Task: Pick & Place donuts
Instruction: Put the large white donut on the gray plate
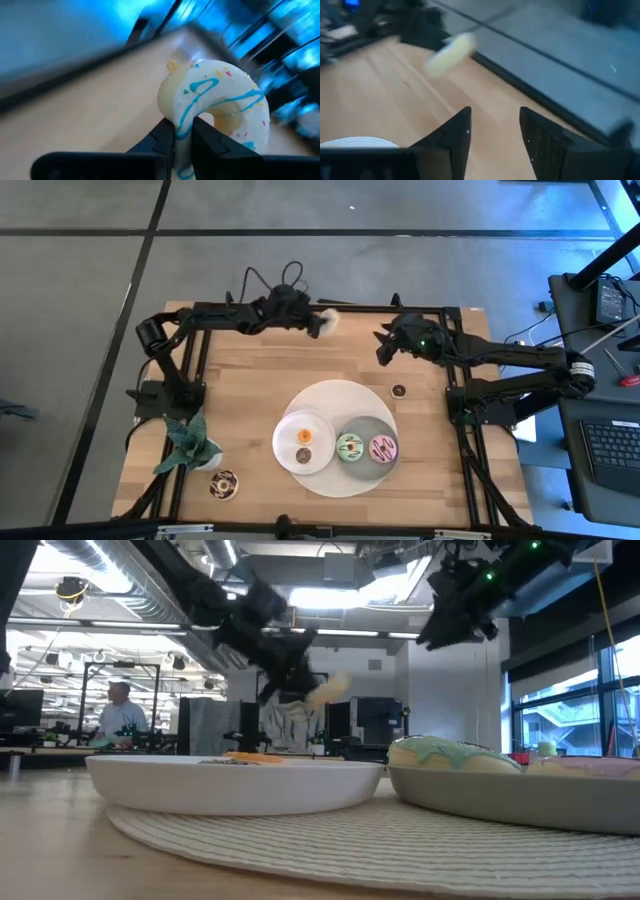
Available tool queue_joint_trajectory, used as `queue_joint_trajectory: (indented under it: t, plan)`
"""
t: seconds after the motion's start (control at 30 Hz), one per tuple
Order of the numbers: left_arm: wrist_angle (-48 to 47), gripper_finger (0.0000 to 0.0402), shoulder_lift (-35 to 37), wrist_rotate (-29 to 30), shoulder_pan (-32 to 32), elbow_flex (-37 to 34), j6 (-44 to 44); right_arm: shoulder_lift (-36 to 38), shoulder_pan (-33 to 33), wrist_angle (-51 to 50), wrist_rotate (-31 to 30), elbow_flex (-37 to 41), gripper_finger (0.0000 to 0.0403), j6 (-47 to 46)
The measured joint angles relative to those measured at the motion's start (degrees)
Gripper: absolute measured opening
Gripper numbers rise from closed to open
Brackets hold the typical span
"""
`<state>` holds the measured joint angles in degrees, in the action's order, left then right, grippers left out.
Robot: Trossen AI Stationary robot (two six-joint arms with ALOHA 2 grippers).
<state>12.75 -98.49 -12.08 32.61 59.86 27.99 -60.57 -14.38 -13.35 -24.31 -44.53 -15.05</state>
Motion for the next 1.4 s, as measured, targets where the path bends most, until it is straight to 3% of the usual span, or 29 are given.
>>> queue_joint_trajectory:
  t: [0.13, 0.23, 0.43, 0.57, 0.9, 1.23, 1.4]
  plan:
    - [17.2, 0.0043, 0.2, 4.9, -4.1, 0.0, -2.1, -2.4, 2.3, 10.7, 0.0, 0.0, 0.0168, 6.9]
    - [25.6, 0.0043, 0.2, 12.4, -7.6, 0.0, -6.4, -5.2, 3.5, 17.4, 0.0, 0.0, 0.0168, 9.2]
    - [31.6, 0.0039, 0.2, 23.9, -13.4, 0.0, -20.9, -11.5, 4.5, 29.3, -0.3, 0.0, 0.0168, 12.0]
    - [31.7, 0.004, 0.2, 29.0, -15.3, 0.0, -25.0, -13.3, 4.5, 32.3, -3.6, 0.0, 0.0168, 10.7]
    - [31.8, 0.004, 0.2, 30.7, -16.4, 0.0, -27.9, -12.9, 4.5, 34.3, -5.9, 0.0, 0.016, 7.7]
    - [31.7, 0.0063, 0.2, 30.7, -16.4, 0.0, -27.8, -12.9, 4.5, 34.4, -5.9, 0.0, 0.0065, 8.1]
    - [31.7, 0.0077, 0.2, 30.5, -16.4, 0.0, -29.0, -12.9, 4.5, 34.1, -4.4, 0.0, 0.0044, 8.2]
